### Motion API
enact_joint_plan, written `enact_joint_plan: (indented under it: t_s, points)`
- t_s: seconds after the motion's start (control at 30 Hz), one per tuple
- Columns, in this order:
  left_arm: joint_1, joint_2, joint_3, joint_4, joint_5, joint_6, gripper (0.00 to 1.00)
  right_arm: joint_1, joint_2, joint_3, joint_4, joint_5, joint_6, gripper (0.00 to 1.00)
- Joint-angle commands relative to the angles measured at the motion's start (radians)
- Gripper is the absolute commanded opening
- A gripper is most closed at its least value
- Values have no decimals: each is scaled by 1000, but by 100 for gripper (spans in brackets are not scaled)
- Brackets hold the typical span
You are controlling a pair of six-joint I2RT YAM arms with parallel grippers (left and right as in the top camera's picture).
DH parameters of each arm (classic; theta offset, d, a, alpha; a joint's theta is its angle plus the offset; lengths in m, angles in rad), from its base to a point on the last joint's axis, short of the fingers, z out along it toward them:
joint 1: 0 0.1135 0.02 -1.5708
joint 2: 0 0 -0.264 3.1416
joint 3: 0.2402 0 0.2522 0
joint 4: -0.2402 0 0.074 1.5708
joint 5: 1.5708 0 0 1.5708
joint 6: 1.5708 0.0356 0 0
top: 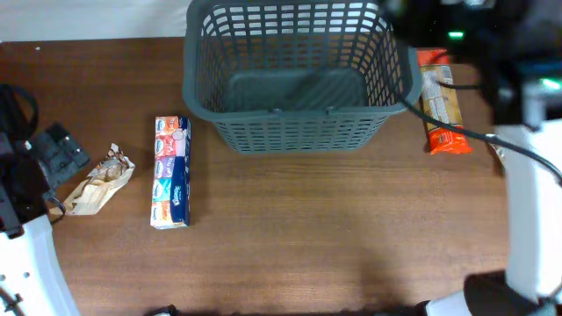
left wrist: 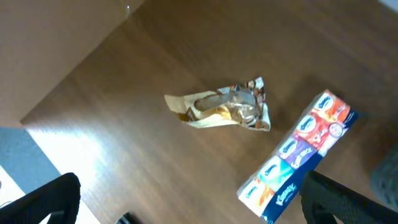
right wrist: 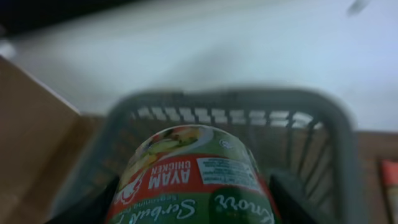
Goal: Pack container
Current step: 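Lift the jar with the right gripper and carry it over the basket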
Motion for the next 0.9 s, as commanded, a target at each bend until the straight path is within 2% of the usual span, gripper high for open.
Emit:
enact_joint_plan:
  t_s: [0.0, 0.4, 0.87]
  points:
    - [7, 4, 2, -21, 4, -10, 99, 80, 104, 11, -3, 147, -35, 4]
    - [7, 4, 2, -38, 4, -10, 99, 140, 312, 11, -107, 299, -39, 4]
    - [7, 4, 2, -44, 4, -10, 99, 140, 480, 11, -170, 325, -46, 4]
